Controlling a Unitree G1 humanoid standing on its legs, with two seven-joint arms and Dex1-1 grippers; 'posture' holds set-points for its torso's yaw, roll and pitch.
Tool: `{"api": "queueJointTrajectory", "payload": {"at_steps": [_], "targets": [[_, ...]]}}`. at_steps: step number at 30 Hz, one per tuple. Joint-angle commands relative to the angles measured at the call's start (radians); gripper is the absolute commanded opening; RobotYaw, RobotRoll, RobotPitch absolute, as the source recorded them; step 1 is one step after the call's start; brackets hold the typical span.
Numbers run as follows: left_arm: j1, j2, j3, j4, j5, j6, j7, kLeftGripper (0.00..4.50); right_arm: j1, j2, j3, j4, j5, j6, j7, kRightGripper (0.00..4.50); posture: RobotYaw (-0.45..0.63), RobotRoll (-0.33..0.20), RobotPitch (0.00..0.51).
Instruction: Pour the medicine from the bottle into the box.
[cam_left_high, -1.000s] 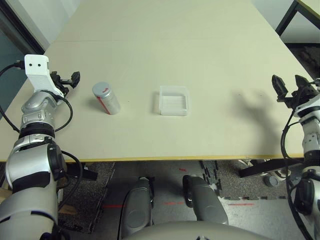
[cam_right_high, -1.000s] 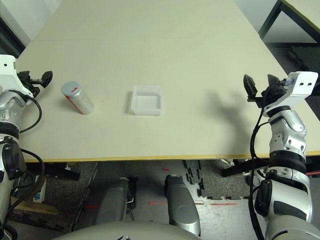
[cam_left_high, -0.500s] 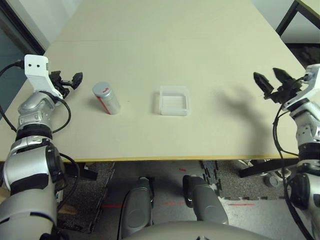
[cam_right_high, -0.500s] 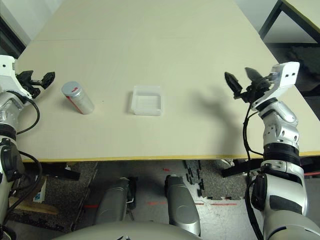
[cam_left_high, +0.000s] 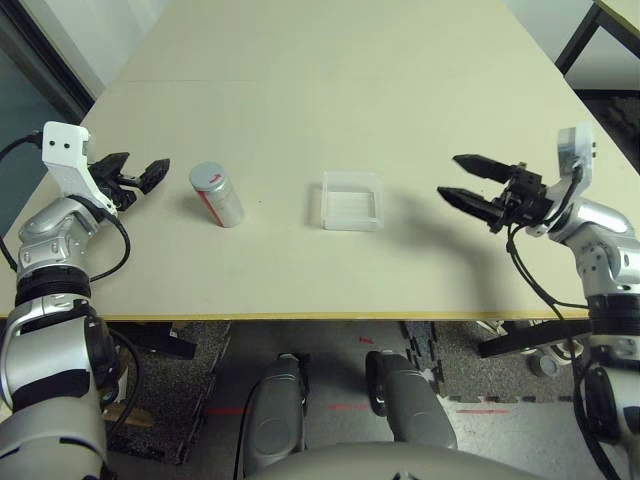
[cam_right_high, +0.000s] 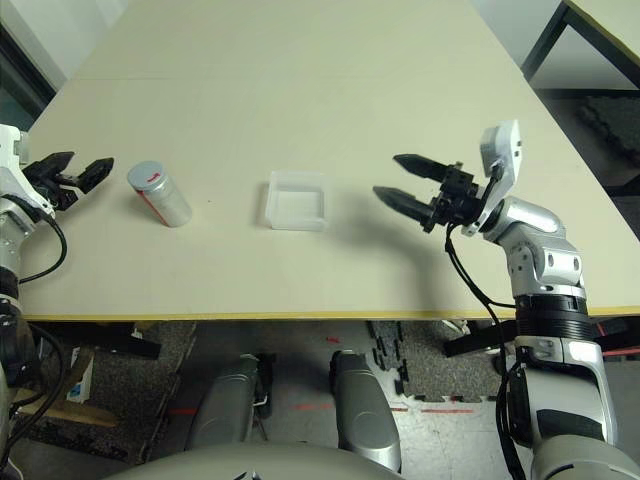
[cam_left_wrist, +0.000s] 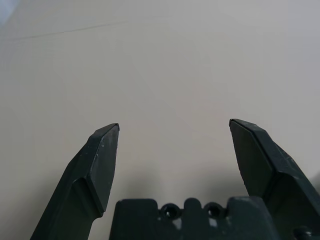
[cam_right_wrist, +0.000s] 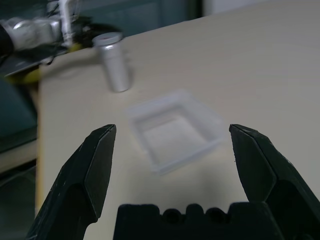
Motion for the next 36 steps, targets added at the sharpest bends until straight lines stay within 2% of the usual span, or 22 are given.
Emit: {"api": "queueJointTrajectory", "payload": {"at_steps": [1, 8, 23, 28, 36], "targets": [[0.056, -0.006, 0.008, -0.09, -0.033, 0.054, -0.016, 4.42, 0.011, -0.021, 0.034, -0.023, -0.019, -0.001, 0.034, 4.5, 0.0, 0.0, 0.164], [0.142, -0.003, 0.026, -0.229, -0.075, 0.131, -0.021, 4.42, 0.006, -0.025, 0.075, -0.023, -0.046, -0.029, 0.076, 4.5, 0.01, 0.0, 0.173], [0.45, 0.012, 0.073, -0.635, -0.275, 0.35, -0.182, 4.42, -0.005, 0.0, 0.122, 0.007, -0.089, -0.095, 0.095, 4.5, 0.03, 0.0, 0.184], [0.471, -0.022, 0.071, -0.675, -0.274, 0.311, -0.157, 4.42, -0.014, 0.012, 0.127, 0.026, -0.104, -0.114, 0.097, 4.5, 0.03, 0.0, 0.186], [0.457, -0.112, 0.039, -0.668, -0.238, 0.171, -0.122, 4.42, -0.026, 0.02, 0.128, 0.054, -0.123, -0.143, 0.097, 4.5, 0.03, 0.0, 0.183]]}}
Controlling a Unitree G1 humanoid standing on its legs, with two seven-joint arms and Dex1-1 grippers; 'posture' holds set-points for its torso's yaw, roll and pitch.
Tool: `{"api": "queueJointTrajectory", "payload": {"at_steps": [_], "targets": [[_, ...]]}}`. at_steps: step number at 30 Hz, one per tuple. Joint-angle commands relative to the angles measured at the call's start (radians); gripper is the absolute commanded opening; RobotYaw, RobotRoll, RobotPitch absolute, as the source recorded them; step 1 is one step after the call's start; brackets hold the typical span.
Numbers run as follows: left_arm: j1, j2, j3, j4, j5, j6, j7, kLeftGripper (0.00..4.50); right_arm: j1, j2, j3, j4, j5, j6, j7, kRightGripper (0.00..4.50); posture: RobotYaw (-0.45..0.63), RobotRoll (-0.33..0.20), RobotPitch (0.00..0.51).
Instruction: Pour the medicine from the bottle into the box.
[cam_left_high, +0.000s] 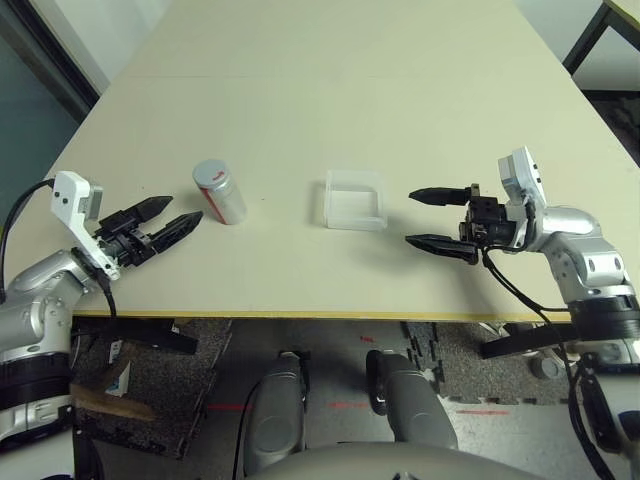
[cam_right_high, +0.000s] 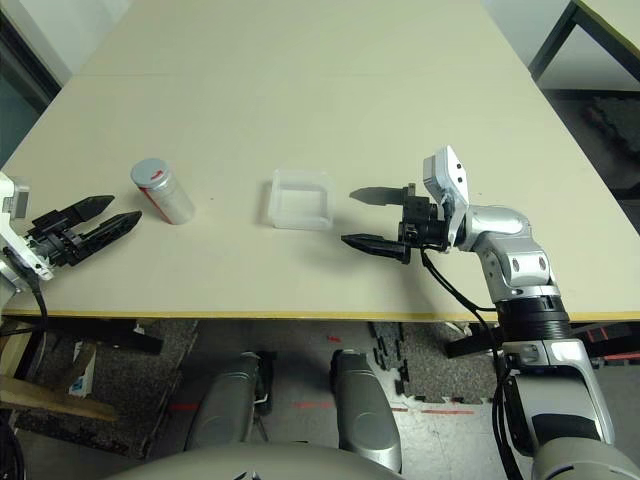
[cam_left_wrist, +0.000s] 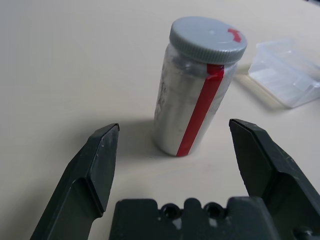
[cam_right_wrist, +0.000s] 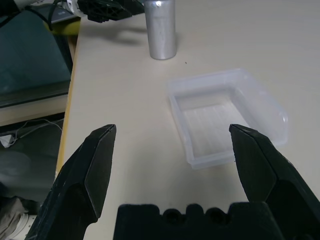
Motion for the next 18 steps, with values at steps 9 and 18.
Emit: {"api": "queueJointTrajectory", "payload": {"at_steps": [9, 18], "targets": [[0.001, -0.117, -0.048, 0.001, 0.069, -0.21, 0.054, 4.42, -0.005, 0.0, 0.001, 0.024, -0.021, -0.03, -0.004, 4.5, 0.01, 0.0, 0.18], [-0.031, -0.171, -0.062, 0.044, 0.111, -0.335, 0.119, 4.42, -0.005, 0.002, 0.001, 0.034, -0.025, -0.037, -0.008, 4.5, 0.01, 0.0, 0.176]]}}
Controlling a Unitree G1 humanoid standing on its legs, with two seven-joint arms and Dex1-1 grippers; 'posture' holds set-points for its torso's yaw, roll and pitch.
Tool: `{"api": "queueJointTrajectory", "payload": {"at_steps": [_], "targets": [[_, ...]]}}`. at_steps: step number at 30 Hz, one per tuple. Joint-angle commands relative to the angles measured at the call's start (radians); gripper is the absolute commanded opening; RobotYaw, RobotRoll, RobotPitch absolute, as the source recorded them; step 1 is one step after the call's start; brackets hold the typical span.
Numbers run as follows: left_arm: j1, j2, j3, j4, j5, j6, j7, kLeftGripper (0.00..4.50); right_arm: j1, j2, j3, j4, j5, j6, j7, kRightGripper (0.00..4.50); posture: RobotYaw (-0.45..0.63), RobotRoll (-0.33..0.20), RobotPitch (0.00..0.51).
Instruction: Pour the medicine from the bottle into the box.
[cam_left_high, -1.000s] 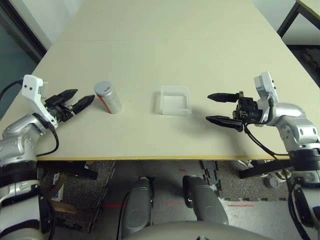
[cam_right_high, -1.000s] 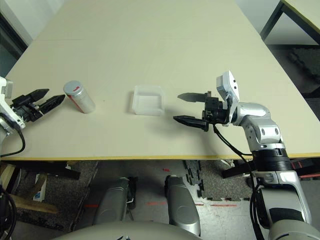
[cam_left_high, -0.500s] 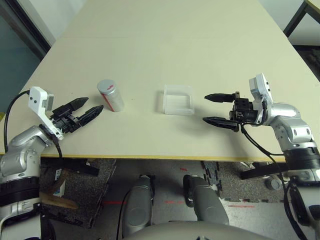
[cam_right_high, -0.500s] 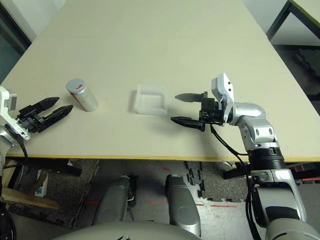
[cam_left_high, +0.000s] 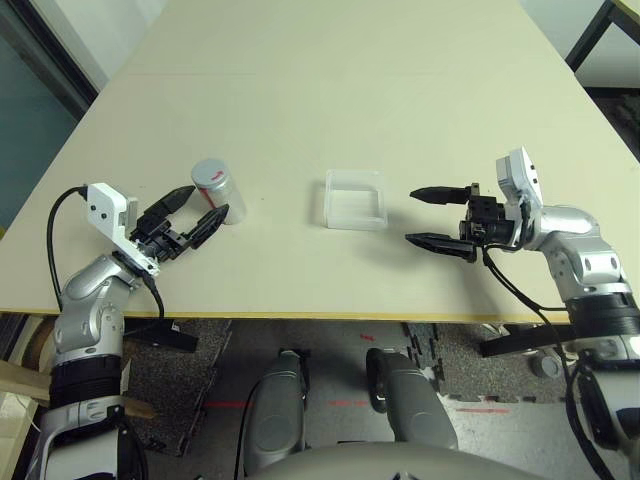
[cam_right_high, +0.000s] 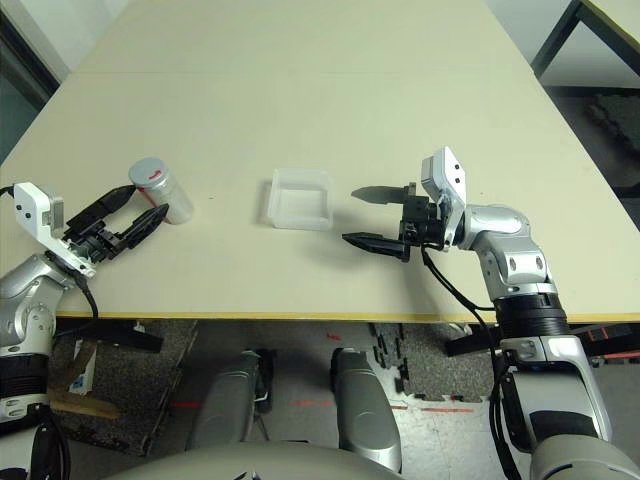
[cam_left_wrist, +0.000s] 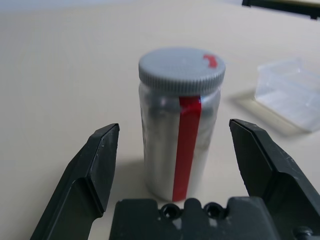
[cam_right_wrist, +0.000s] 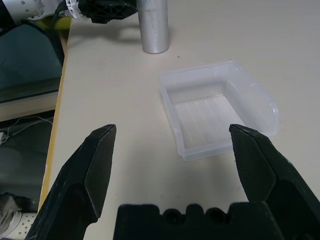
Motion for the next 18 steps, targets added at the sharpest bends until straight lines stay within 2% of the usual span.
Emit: {"api": "queueJointTrajectory", "payload": {"at_steps": [1, 18], "targets": [[-0.006, -0.028, -0.018, 0.024, 0.035, -0.055, 0.035, 4.42, 0.002, 0.001, 0.001, 0.011, -0.005, -0.013, -0.003, 4.5, 0.01, 0.0, 0.176], [-0.054, -0.11, -0.064, 0.11, 0.085, -0.144, 0.143, 4.42, 0.008, 0.0, 0.0, 0.012, -0.007, -0.025, -0.018, 4.5, -0.01, 0.0, 0.176]]}}
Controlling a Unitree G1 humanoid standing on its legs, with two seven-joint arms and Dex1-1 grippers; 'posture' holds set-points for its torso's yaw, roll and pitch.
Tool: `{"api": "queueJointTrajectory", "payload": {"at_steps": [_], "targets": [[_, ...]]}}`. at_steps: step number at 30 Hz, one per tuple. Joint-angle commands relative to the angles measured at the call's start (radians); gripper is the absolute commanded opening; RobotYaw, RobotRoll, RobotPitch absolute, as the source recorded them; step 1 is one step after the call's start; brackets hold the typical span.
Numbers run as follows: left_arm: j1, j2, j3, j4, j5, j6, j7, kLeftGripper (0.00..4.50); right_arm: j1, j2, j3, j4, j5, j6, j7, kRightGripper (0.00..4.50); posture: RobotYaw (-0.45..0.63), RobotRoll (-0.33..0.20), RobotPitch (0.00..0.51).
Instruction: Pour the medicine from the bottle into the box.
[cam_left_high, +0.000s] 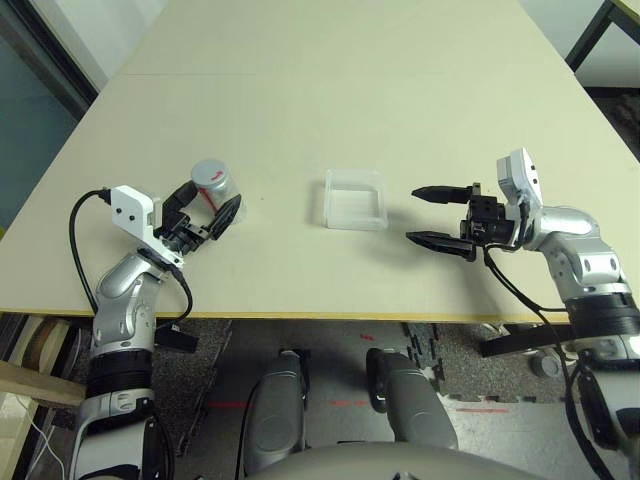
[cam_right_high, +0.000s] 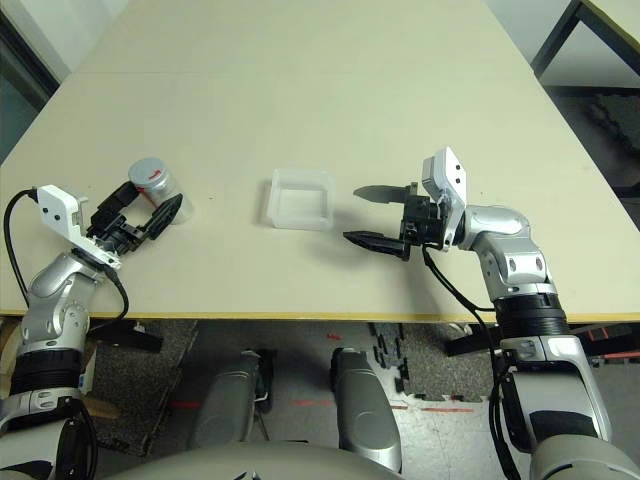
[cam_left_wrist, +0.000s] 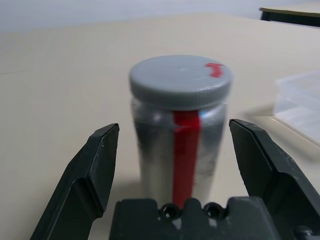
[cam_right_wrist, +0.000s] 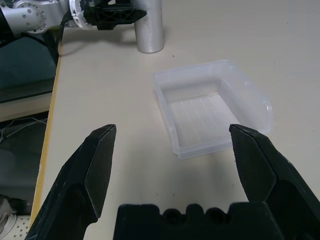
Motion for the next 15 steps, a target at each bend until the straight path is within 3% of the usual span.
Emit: {"api": "queueJointTrajectory", "payload": {"at_steps": [1, 15], "targets": [[-0.008, -0.02, -0.019, 0.036, 0.025, -0.026, 0.02, 4.42, 0.009, -0.001, 0.001, 0.0, -0.007, -0.01, -0.003, 4.5, -0.01, 0.0, 0.175], [-0.072, -0.03, -0.045, 0.095, 0.039, -0.041, 0.052, 4.42, 0.015, -0.001, 0.005, -0.009, -0.009, -0.015, -0.013, 4.5, -0.02, 0.0, 0.176]]}}
